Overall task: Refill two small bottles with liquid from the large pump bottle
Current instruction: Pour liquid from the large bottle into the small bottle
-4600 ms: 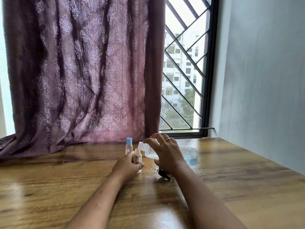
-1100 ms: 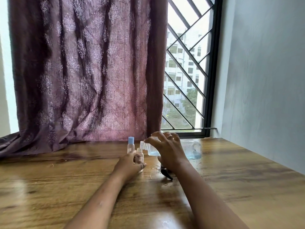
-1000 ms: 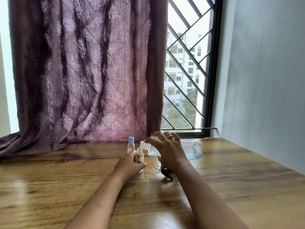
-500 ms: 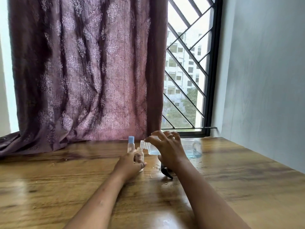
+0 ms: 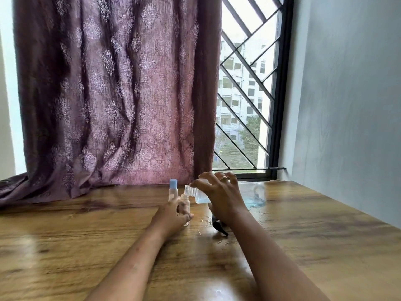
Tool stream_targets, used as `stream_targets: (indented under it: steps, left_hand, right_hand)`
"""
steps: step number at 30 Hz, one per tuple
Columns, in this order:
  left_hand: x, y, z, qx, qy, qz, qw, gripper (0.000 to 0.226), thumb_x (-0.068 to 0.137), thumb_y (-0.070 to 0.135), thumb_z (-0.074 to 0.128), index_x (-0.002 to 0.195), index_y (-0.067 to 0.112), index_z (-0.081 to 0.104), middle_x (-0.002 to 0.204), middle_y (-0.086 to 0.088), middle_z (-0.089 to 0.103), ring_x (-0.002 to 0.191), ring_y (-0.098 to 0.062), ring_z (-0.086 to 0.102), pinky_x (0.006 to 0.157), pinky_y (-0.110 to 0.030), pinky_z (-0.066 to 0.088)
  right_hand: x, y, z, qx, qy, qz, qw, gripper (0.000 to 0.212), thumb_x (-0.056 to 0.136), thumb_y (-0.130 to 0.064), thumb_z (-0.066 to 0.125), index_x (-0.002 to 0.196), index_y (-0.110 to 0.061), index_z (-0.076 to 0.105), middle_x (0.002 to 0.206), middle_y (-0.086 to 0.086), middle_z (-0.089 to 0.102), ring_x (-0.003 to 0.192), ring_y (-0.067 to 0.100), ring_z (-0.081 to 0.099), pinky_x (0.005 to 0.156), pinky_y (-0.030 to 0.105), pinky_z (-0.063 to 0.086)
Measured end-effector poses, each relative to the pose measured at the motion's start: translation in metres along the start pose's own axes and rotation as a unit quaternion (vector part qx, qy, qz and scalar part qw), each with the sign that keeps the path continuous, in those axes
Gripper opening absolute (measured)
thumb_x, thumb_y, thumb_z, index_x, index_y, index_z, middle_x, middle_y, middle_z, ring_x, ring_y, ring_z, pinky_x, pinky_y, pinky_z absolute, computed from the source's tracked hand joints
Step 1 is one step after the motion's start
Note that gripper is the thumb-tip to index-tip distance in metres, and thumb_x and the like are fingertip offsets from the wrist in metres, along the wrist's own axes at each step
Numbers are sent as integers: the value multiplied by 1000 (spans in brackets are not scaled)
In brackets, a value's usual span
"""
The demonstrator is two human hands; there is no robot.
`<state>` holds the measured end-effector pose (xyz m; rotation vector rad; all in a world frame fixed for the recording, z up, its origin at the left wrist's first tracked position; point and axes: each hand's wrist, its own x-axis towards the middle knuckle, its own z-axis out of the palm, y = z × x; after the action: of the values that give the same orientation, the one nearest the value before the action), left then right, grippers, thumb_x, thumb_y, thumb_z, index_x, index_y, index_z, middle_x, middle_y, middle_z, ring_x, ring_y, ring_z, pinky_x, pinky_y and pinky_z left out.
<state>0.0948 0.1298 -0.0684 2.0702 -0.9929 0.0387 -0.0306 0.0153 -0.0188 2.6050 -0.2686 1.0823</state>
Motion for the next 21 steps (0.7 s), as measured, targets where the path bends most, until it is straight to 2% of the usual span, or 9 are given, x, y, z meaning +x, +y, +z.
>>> stream_targets:
  steps: [12,17,21]
  left_hand:
    - [0,-1,0,-6,-2,-2,1000,63,73,37,70,132,24,48,120,-4,64,109,-22,60,96,-38,48]
    - [0,-1,0,5,2,5,1000,52,75,36,69,123,22,54,116,-3,64,102,-22,62,92,-37,50]
    - [0,-1,0,6,2,6,1000,59,75,35,70,128,20,51,120,-4,63,105,-22,61,93,-37,50]
  right_hand:
    - [1,-1,-1,-7,2,0,1000,75,53,1,71,110,-42,50,119,-7,56,104,25,57,91,48,35]
    - [1,-2,-1,-13,-1,3,1000,76,52,2,71,110,-43,49,119,-8,56,105,24,57,92,48,34]
    - [1,-2,-3,-14,2,4,1000,77,50,3,73,108,-43,50,119,-7,58,103,25,58,89,48,35]
